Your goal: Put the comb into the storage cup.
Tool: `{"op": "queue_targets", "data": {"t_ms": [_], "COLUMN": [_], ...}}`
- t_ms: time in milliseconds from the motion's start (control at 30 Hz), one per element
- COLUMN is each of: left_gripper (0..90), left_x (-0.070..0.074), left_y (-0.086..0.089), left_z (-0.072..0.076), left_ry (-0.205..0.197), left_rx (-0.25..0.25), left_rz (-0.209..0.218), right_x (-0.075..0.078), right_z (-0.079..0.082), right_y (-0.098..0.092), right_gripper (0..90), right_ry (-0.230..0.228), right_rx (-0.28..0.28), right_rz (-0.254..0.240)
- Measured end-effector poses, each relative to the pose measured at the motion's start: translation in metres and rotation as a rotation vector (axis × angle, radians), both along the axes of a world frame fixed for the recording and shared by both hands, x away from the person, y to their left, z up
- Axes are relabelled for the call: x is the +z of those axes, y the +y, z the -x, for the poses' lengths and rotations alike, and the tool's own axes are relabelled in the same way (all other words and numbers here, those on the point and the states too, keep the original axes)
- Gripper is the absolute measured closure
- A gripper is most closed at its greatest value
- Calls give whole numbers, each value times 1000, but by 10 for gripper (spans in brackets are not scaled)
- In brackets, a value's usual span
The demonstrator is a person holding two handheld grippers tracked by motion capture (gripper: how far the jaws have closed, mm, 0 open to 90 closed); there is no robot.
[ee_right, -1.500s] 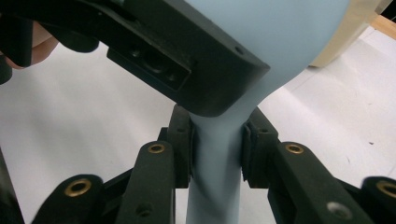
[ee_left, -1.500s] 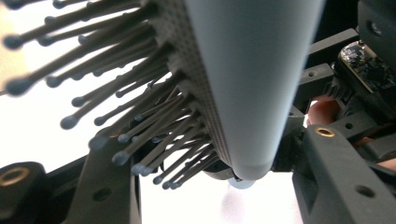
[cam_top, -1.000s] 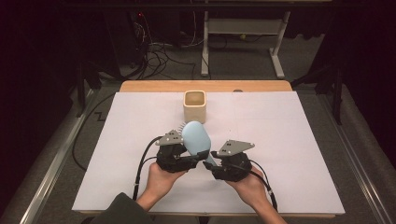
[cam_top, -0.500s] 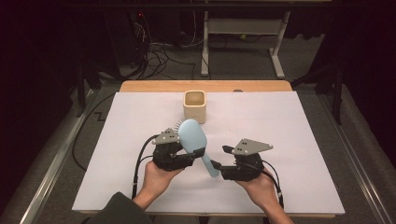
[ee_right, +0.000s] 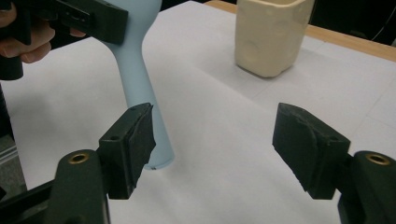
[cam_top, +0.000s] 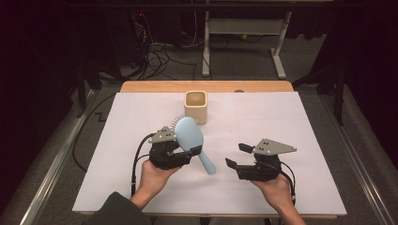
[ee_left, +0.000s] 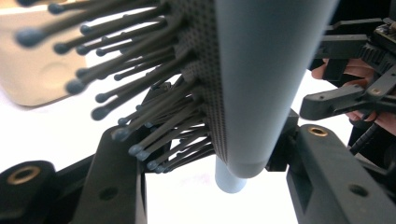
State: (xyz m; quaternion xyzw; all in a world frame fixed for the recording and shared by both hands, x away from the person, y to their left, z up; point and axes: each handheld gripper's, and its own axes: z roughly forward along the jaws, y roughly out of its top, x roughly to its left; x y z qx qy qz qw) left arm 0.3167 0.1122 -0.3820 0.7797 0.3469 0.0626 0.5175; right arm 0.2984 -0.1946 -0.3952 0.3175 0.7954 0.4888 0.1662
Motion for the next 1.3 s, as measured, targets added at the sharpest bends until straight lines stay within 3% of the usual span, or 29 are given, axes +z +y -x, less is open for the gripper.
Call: {"op": "queue_targets", "data": {"t_ms": [833, 1133, 1300], "left_gripper": [542, 540, 539], "left_x": [21, 32, 38], "left_y": [14, 17, 17], "left_z": [-8, -15, -21], "left_ry": [-50, -75, -80], "left_rx": [55, 79, 83], "left_rz": [-40, -56, -62], "right_x": [-18, -36, -46], "right_z": [18, 27, 33], "right_y": [-72, -100, -110], "right_gripper": [277, 298, 294], "right_ry": [-54, -74, -71], "right_rx": [-116, -197, -214], "right_rz": [-65, -82, -74]}}
